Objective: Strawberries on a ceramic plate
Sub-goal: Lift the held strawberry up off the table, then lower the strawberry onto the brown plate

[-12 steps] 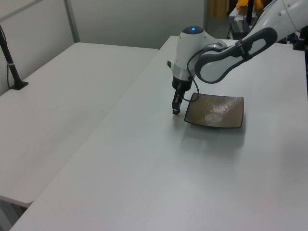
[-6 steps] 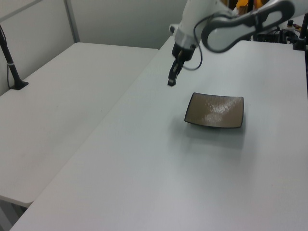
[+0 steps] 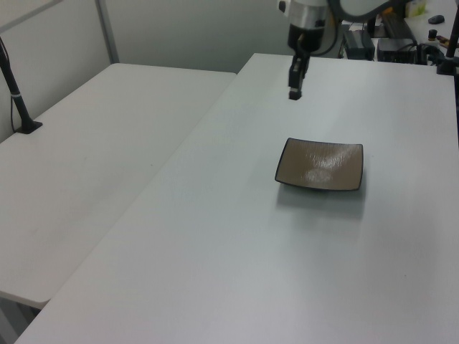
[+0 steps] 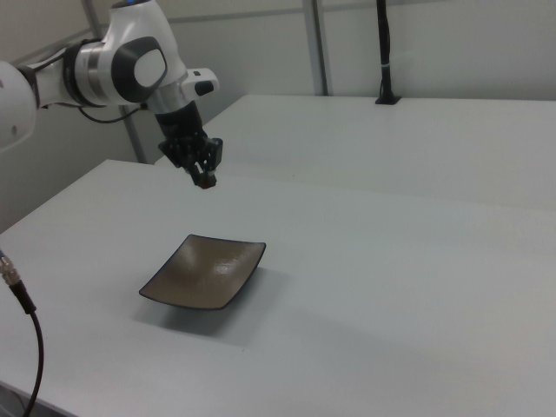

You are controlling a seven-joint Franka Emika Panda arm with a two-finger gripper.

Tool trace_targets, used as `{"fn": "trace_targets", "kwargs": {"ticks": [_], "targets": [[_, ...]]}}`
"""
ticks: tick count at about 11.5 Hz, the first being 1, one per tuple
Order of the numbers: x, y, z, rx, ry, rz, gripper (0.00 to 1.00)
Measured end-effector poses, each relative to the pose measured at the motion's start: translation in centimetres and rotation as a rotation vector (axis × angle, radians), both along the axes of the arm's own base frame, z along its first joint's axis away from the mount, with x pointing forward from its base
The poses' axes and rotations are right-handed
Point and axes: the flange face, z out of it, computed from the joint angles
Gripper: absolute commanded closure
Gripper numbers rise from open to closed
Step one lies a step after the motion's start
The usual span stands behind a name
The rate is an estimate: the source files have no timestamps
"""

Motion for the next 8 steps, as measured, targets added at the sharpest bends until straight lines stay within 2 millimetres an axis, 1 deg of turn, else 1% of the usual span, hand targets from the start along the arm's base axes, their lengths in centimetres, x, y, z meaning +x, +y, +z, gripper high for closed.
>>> {"fn": "trace_targets", "kwargs": {"ticks": [1,2,3,5,7,8], "targets": [[-1.1,-0.3,0.0,-0.011,0.039,0.022,0.97],[-2.1,-0.5,-0.4,-0.019,0.083,0.033,0.97],[-3.0,-0.8,-1.2,-0.024,0.128,0.044,0.95],[-4.4,-1.0,-3.8,-0.026,0.194,0.056,0.95],[-5.8,-0.8,-7.1,-0.028,0.259,0.069,0.95],[-6.1,-0.6,-8.5,-0.018,0.264,0.070,0.95]]}}
